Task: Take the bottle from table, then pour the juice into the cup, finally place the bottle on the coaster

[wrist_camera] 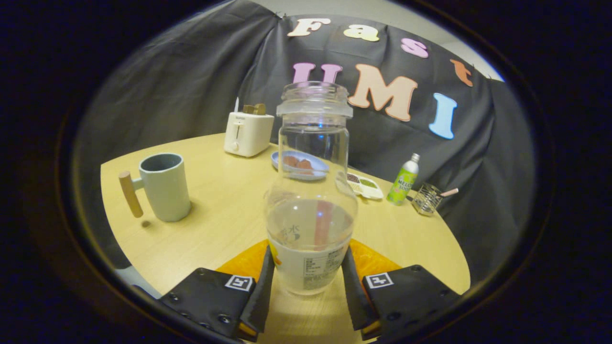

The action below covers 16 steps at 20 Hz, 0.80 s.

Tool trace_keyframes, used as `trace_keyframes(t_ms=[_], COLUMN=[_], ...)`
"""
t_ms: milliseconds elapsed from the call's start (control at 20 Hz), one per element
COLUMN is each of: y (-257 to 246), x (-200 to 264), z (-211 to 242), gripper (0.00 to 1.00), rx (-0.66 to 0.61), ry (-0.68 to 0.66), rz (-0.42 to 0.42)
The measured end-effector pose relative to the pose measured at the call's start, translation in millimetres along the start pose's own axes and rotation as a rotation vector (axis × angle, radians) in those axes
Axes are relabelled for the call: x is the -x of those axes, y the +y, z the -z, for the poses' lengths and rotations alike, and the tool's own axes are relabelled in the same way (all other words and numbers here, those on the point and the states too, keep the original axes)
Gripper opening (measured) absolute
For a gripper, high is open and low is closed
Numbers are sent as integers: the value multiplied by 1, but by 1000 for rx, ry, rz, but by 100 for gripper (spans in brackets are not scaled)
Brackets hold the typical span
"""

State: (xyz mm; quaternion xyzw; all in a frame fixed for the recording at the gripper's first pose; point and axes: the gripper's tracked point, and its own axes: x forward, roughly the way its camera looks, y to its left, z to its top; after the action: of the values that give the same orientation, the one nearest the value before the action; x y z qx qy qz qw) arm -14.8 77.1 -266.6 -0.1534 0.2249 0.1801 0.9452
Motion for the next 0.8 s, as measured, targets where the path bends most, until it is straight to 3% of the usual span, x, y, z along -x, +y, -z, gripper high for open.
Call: trace_keyframes(t_ms=[800], y=[60], x=[-20], z=[-46], gripper=[70], rx=[268], ry=[3], rz=[-79])
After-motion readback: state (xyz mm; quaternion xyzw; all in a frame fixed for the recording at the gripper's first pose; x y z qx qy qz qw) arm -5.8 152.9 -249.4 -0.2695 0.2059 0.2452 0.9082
